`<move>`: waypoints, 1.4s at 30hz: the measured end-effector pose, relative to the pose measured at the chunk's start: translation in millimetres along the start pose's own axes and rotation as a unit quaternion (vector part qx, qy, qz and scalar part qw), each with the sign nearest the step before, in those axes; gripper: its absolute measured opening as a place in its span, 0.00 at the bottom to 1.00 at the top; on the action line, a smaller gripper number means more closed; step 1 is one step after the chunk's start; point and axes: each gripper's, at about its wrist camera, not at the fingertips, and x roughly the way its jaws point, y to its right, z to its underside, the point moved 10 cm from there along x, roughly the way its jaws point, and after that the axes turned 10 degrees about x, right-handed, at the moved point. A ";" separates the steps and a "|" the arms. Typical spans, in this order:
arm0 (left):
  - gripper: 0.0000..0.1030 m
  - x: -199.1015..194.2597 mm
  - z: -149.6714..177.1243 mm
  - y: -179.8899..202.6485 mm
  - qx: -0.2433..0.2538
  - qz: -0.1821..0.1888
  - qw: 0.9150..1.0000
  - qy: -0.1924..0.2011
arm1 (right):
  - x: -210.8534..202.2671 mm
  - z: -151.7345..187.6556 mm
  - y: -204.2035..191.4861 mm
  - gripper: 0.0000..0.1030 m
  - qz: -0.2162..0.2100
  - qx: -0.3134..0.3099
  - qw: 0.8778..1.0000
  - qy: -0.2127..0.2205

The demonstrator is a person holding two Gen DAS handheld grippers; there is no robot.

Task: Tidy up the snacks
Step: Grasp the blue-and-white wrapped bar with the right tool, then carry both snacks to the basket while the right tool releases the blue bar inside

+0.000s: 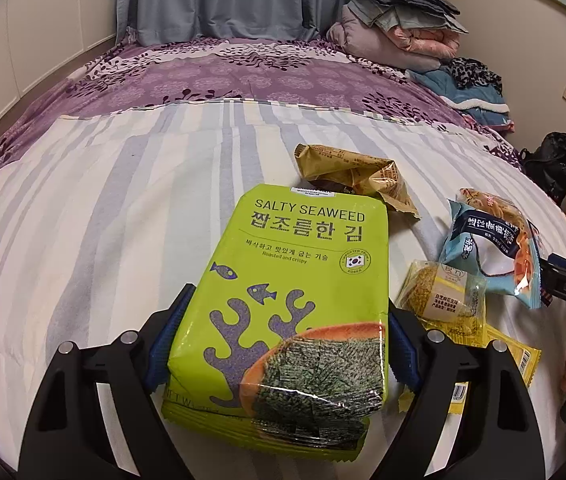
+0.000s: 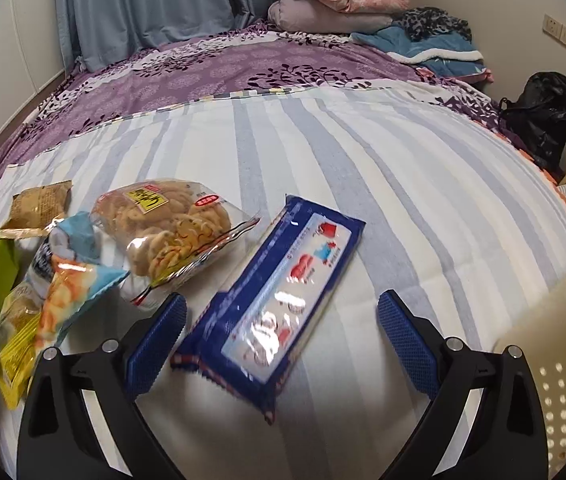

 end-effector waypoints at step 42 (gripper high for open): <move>0.83 -95.2 0.8 13.7 -0.013 0.011 0.998 0.067 | -122.6 35.0 19.7 0.43 -0.078 0.020 0.995 0.063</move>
